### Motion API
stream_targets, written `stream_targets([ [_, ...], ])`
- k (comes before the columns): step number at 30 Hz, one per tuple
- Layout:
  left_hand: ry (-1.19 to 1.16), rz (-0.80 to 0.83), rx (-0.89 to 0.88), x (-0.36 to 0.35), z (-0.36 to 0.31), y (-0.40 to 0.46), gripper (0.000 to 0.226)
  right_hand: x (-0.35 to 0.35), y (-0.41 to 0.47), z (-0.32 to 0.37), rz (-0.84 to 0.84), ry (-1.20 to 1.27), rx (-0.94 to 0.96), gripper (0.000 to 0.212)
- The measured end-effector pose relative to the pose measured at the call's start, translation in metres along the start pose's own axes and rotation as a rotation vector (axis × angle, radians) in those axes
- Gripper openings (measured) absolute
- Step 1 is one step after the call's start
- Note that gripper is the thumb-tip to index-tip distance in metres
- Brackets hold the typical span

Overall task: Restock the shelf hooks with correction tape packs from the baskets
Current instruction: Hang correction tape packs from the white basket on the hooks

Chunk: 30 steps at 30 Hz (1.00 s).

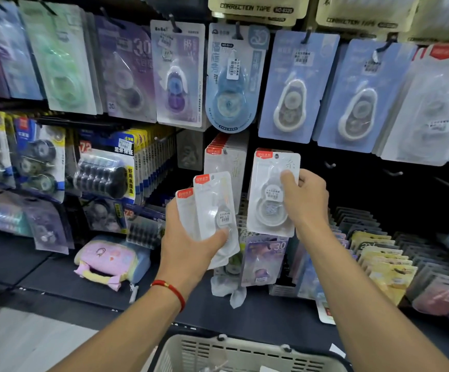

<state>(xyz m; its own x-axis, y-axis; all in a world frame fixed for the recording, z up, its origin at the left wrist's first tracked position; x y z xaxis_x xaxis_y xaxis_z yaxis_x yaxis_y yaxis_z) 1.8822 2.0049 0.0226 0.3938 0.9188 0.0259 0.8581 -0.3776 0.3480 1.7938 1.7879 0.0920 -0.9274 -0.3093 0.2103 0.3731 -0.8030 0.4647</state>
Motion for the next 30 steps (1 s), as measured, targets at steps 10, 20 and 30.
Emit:
stream_targets([
  [10, -0.002, -0.001, 0.004, -0.001, -0.001, -0.005, 0.077, 0.007, 0.003, -0.015, 0.005, -0.081, -0.092, 0.039],
  [20, -0.099, 0.111, 0.059, -0.010, 0.000, -0.005, 0.075, 0.005, -0.034, -0.009, 0.586, -0.014, -0.061, 0.027],
  [30, -0.295, 0.251, 0.180, -0.017, -0.002, -0.009, 0.085, 0.000, -0.046, -0.027, 0.667, 0.204, -0.230, 0.028],
])
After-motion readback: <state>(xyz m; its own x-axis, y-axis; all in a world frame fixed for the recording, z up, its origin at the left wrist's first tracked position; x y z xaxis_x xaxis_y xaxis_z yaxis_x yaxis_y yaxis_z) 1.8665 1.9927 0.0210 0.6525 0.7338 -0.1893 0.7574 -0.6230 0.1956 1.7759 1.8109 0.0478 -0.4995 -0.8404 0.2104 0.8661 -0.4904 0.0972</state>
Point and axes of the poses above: each hand's wrist, its own y-axis towards the middle knuckle, its own x-axis out of the back of the hand, z = x × y, the point moved 3 cm from there along y, towards the middle knuckle, and after that the axes turned 3 degrees about y, right-handed, at the moved point
